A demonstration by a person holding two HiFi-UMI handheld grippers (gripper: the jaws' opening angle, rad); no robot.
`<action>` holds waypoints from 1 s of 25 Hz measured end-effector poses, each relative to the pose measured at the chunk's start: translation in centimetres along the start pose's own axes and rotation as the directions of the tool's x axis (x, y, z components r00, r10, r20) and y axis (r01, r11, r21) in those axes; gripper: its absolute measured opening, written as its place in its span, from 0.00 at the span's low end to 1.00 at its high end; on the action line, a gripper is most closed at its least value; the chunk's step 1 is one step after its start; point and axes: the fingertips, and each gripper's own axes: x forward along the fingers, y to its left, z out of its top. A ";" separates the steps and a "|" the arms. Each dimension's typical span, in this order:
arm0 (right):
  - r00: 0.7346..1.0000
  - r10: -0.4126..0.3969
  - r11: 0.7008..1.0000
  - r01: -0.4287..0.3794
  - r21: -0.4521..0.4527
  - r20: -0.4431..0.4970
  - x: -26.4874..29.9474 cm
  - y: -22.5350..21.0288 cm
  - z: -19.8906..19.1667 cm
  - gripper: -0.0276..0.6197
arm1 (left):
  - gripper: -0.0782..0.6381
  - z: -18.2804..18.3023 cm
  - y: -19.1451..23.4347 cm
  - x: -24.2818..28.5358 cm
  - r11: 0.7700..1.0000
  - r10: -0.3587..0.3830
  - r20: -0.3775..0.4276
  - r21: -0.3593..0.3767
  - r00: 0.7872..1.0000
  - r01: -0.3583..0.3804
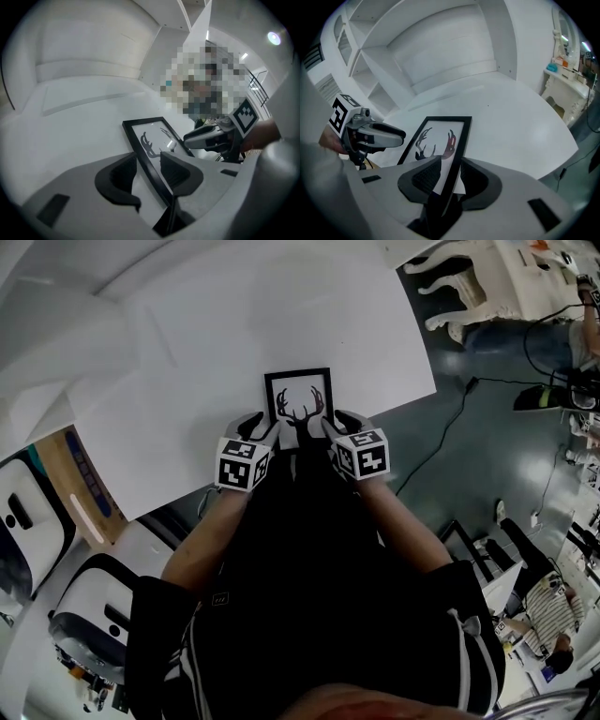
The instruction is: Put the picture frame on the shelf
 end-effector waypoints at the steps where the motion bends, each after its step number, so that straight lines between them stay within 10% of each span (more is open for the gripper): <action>1: 1.000 -0.008 1.000 0.008 0.003 -0.013 0.1 -0.2 -0.2 0.23 | 0.32 -0.2 0.1 0.3 1.000 0.000 -0.014 -0.005 1.000 0.000; 25: 0.992 -0.019 1.000 0.016 -0.026 -0.125 2.4 -1.2 -0.1 0.24 | 0.29 -0.8 1.1 3.4 0.997 0.071 -0.142 -0.001 0.987 -0.071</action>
